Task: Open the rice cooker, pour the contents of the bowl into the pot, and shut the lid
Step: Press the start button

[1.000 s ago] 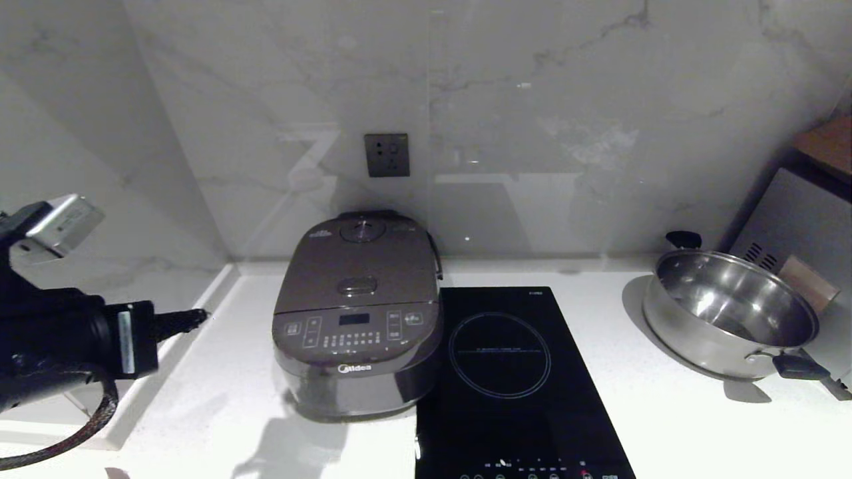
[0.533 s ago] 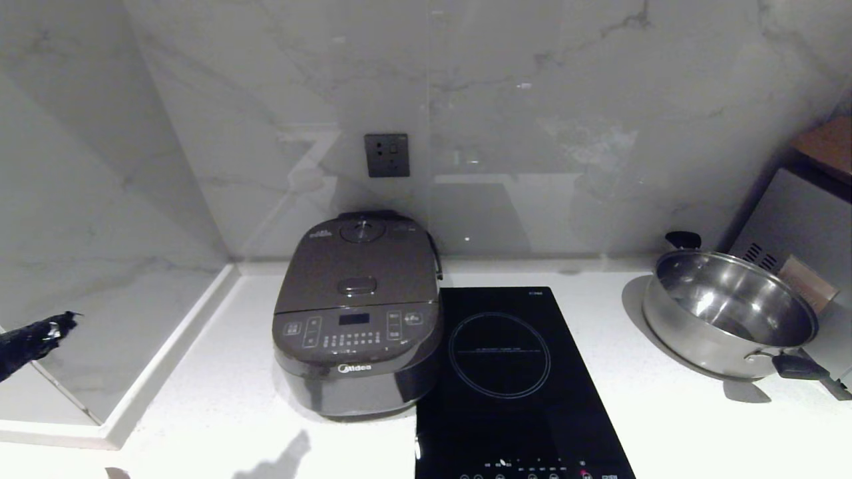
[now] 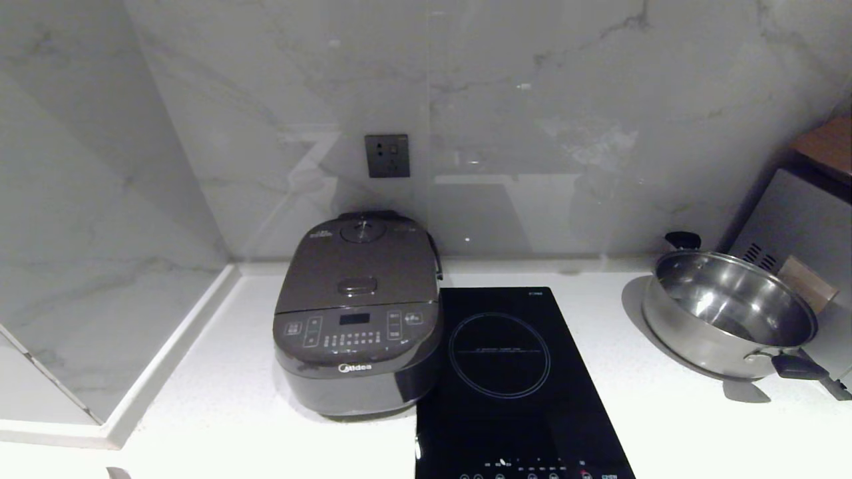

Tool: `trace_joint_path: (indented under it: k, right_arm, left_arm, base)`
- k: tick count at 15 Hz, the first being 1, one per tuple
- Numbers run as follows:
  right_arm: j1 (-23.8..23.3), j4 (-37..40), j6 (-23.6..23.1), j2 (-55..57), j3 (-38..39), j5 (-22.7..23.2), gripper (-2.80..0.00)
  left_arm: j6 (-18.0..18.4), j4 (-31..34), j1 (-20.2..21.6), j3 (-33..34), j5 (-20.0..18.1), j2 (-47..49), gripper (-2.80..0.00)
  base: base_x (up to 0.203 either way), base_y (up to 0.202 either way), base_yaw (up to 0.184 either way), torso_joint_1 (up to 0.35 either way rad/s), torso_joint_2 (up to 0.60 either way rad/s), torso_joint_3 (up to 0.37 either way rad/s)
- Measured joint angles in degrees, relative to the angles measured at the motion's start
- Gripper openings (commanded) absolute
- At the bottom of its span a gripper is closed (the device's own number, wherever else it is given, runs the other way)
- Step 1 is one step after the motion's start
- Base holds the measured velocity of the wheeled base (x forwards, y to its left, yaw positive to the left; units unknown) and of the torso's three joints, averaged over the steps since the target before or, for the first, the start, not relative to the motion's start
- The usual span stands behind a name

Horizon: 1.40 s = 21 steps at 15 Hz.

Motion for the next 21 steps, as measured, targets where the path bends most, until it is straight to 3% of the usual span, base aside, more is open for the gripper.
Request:
trace_joint_path:
  k: [3, 6, 10, 12, 17, 21]
  right_arm:
    - [0.0, 0.0, -0.03, 0.0, 0.0, 0.02, -2.8]
    - [0.0, 0.0, 0.02, 0.0, 0.0, 0.0, -2.8]
    - [0.0, 0.0, 0.03, 0.0, 0.0, -0.02, -2.8]
    - [0.0, 0.0, 0.08, 0.0, 0.0, 0.01, -2.8]
    - [0.0, 0.0, -0.08, 0.0, 0.0, 0.01, -2.8]
    - [0.0, 0.2, -0.93, 0.0, -0.91, 0.57, -2.8]
  left_arm:
    - [7.27, -4.81, 1.96, 8.9, -1.58, -7.41, -2.8]
    - [10.1, -9.06, 1.78, 17.02, -5.02, -15.26, -2.8]
    - [9.33, -10.18, 1.69, 27.5, -9.91, -20.22, -2.8]
    - [4.99, -10.76, 1.66, 29.82, -14.61, -20.95, -2.8]
    - [3.18, -11.51, 1.69, 32.24, -17.49, -21.4, -2.8]
    - [3.16, -11.86, 1.61, 32.46, -17.6, -21.42, -2.8]
  base:
    - [0.0, 0.0, 0.0, 0.0, 0.0, 0.0]
    - [0.0, 0.0, 0.0, 0.0, 0.0, 0.0]
    - [0.0, 0.0, 0.0, 0.0, 0.0, 0.0]
    - [0.0, 0.0, 0.0, 0.0, 0.0, 0.0]
    - [0.0, 0.0, 0.0, 0.0, 0.0, 0.0]
    - [0.0, 0.0, 0.0, 0.0, 0.0, 0.0]
